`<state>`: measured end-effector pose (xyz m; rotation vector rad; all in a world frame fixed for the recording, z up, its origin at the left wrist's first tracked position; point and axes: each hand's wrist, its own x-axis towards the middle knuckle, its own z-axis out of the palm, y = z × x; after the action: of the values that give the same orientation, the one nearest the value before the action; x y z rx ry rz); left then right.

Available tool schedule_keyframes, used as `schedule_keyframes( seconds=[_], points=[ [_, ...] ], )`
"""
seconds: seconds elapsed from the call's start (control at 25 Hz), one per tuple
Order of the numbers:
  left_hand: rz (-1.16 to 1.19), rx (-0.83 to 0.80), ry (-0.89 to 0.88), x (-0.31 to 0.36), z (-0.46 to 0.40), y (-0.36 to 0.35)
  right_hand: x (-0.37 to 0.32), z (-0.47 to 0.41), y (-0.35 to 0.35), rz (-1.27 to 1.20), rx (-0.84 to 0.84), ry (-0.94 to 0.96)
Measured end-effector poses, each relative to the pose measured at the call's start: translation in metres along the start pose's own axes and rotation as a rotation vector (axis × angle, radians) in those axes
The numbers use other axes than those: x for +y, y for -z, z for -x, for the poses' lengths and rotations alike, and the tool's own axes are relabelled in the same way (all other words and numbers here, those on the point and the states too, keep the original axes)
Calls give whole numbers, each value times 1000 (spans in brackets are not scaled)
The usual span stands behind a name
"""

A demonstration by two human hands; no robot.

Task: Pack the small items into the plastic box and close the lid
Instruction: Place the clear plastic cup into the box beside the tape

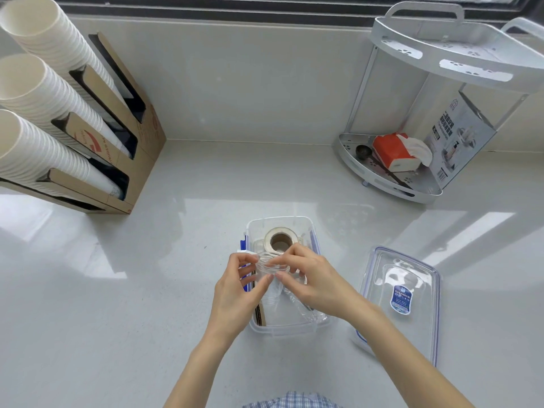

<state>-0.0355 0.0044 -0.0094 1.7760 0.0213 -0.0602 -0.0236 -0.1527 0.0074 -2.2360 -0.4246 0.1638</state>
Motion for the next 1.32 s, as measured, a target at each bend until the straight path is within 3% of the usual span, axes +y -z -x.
schedule_keyframes(
  seconds=[0.2, 0.44, 0.64, 1.32],
  points=[
    [-75, -64, -39, 1, 1, -1, 4, 0, 2, 25, -32, -19],
    [-401, -79, -157, -11, 0, -4, 14, -1, 2, 7, -122, -75],
    [-692, -41, -144, -25, 1, -2, 20, -3, -12, 5, -193, -118],
    [-835, -152, -153, -30, -2, -2, 28, -4, -32, 102, -161, -213]
  ],
)
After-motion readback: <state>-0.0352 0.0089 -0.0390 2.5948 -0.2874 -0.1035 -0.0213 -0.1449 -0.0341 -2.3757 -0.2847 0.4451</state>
